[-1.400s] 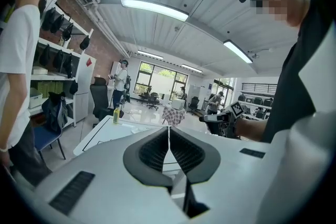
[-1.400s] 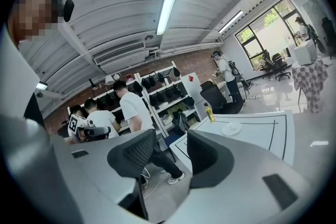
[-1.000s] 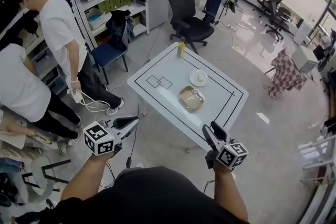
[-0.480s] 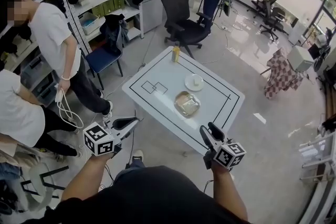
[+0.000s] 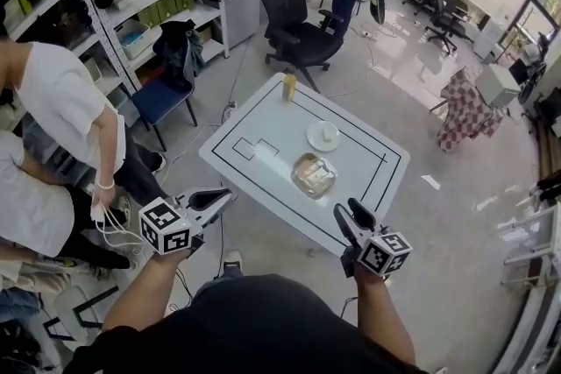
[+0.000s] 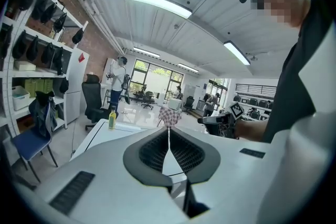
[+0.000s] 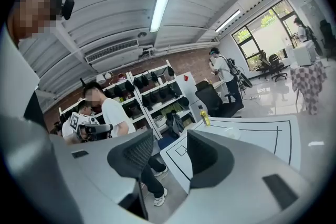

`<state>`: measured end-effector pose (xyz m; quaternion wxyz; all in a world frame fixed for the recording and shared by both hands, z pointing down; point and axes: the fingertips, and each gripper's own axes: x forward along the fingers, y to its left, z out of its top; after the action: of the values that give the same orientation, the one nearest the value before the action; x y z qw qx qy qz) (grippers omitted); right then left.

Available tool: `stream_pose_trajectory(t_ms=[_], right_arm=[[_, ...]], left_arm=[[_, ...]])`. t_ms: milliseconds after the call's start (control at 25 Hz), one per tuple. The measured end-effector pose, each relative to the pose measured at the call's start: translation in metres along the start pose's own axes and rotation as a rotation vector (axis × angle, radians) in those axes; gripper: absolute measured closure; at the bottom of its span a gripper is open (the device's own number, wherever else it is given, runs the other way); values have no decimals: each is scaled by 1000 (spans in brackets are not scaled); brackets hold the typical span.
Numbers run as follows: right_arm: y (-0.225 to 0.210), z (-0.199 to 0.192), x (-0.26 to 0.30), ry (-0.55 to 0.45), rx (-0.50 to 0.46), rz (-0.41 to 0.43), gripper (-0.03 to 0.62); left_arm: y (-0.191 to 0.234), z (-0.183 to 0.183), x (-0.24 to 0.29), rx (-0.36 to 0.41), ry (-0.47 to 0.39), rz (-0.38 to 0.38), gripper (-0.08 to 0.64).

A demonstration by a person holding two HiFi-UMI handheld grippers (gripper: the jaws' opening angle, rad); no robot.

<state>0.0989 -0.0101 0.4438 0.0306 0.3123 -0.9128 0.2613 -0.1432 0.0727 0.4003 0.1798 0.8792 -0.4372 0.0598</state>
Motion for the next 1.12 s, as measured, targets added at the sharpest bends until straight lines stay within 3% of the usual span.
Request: stream_pose_trajectory(t_ms=[600, 1120], right_arm=[[6, 9, 60, -7, 32, -137, 379], [20, 20, 110, -66, 52, -259, 380]], left_arm=[[96, 38, 42, 53, 17, -137, 534], [174, 70, 54, 37, 0, -265, 534]])
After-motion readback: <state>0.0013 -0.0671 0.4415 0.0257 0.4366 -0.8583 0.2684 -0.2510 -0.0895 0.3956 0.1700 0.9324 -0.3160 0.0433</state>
